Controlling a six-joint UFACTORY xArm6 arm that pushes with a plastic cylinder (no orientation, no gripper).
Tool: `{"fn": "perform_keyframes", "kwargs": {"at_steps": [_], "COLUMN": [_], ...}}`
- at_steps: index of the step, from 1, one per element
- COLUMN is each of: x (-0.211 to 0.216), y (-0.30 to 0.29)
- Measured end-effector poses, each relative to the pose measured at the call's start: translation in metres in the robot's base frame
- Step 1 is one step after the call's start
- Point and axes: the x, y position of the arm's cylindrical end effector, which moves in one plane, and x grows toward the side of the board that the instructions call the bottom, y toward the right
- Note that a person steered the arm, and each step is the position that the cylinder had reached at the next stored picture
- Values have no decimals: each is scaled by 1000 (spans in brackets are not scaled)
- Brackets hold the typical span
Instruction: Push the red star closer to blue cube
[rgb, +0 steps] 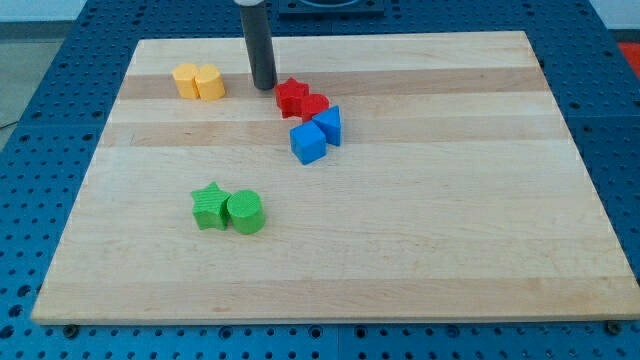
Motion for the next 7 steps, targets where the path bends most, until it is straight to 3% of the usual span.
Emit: {"fn": "perform_keyframes", "kwargs": {"at_steps": [1,2,4,7], "x": [-10,9,62,62], "y": [45,57,16,-37]}}
